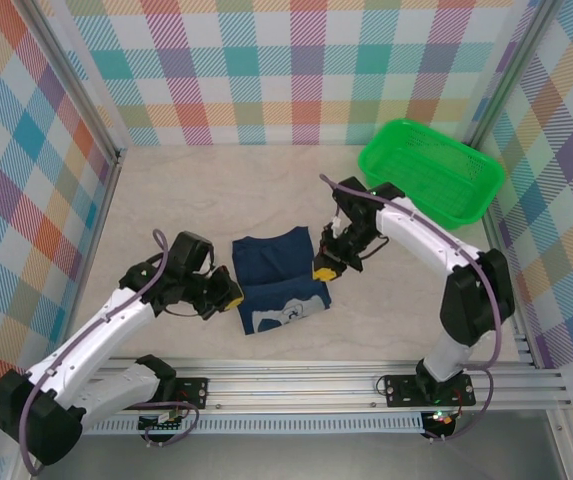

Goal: Fold and stack the t-shirts

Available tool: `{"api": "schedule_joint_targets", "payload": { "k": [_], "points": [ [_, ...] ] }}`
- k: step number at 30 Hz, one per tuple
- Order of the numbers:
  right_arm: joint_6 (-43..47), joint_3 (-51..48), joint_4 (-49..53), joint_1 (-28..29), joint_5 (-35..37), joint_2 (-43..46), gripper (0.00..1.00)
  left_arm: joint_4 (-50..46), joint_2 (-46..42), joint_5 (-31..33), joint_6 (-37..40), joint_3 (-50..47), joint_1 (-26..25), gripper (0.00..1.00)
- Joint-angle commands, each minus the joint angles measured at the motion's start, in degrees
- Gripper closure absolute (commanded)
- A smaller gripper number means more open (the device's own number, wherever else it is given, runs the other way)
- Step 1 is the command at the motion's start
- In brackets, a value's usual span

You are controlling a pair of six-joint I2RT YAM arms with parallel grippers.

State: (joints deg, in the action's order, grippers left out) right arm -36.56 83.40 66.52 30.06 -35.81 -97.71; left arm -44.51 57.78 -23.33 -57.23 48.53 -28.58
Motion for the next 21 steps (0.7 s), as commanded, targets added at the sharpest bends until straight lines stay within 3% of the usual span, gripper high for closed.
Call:
{"api": "schedule_joint_targets", "payload": {
  "k": [1, 12, 21],
  "points": [
    [2.0, 5.9, 2.6, -1.6, -1.0, -3.4, 1.0, 1.9, 2.4, -1.1, 2.0, 3.8, 3.1, 1.0],
    [2.5, 25.2, 4.2, -5.6, -1.1, -20.6, 1.0, 5.0, 17.2, -2.5, 8.2, 12.3, 12.9, 1.0],
    [0.9, 52.3, 6.4, -6.5, -2.7, -42.8, 1.0, 11.0, 35.1, -0.5, 11.6, 19.9, 19.5, 1.0]
  ]
}}
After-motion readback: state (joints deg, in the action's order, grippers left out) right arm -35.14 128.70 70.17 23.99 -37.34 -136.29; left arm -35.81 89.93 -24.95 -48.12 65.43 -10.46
